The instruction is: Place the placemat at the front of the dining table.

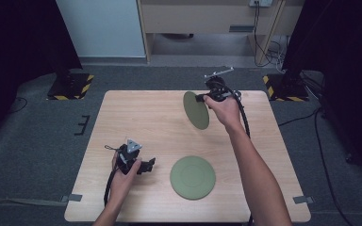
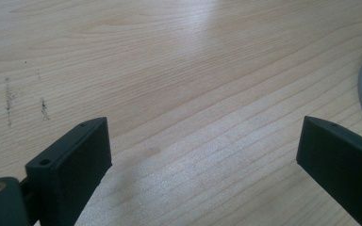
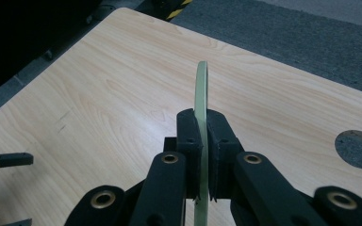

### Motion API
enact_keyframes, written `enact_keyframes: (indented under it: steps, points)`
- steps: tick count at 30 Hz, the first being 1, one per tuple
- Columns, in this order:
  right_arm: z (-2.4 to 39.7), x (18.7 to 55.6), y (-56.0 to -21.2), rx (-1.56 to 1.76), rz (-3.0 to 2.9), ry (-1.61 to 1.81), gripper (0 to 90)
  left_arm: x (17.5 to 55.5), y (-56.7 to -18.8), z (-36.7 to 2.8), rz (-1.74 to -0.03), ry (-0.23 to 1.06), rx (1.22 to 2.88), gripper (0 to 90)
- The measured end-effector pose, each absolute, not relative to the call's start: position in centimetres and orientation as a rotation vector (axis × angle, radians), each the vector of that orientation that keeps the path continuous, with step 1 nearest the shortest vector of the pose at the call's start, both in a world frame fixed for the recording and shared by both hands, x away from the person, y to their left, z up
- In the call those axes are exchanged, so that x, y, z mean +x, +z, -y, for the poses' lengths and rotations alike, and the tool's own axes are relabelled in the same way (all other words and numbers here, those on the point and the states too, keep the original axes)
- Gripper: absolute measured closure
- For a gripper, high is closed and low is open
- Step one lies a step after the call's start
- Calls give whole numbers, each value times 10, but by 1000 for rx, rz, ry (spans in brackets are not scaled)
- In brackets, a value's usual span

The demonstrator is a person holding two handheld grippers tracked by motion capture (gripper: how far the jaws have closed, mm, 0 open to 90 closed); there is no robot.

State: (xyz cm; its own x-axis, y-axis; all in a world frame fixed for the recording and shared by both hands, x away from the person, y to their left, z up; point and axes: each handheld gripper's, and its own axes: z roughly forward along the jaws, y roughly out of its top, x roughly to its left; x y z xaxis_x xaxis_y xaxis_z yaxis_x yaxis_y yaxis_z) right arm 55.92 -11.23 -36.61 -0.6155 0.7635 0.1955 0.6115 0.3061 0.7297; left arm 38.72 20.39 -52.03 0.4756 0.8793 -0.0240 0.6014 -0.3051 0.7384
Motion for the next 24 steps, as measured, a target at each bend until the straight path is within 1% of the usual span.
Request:
enact_keyframes:
  steps: [14,24]
  points:
    - [98,571,-372,1316,-2346,1198,860,387,-521,-201,-1213,506,2039,31]
    - [79,576,-379,1313,-2344,1227,860,387,-522,-201,-1216,503,2042,31]
